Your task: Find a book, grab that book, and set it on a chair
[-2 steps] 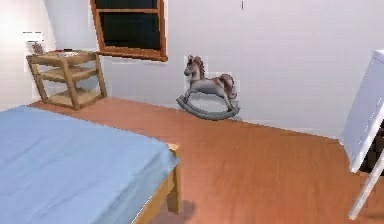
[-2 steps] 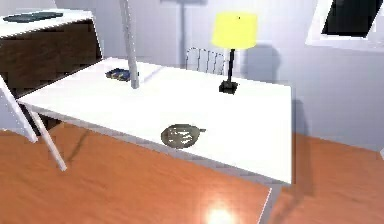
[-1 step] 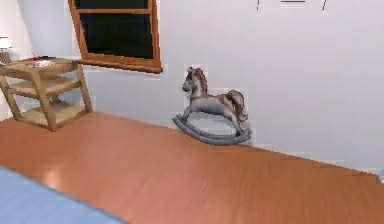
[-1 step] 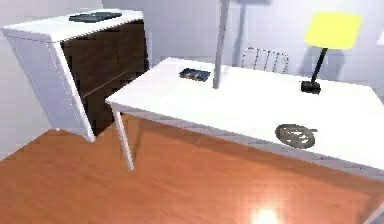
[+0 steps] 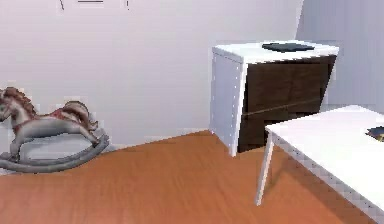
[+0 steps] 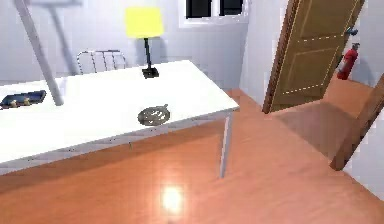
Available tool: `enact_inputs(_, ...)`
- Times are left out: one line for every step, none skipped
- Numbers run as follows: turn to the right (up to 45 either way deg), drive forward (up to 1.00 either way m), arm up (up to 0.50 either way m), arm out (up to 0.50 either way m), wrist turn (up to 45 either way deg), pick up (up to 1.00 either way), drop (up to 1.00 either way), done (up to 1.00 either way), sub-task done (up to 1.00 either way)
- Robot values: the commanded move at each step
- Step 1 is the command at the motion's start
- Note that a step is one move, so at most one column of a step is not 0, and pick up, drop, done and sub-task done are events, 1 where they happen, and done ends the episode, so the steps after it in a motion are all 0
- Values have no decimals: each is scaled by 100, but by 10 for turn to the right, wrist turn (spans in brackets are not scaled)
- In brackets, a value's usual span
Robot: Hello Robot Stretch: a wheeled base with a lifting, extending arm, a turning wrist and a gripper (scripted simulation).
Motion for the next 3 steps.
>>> enact_inputs(450,0,0,0,0,0,0,0,0)
enact_inputs(450,0,0,0,0,0,0,0,0)
enact_inputs(210,0,0,0,0,0,0,0,0)
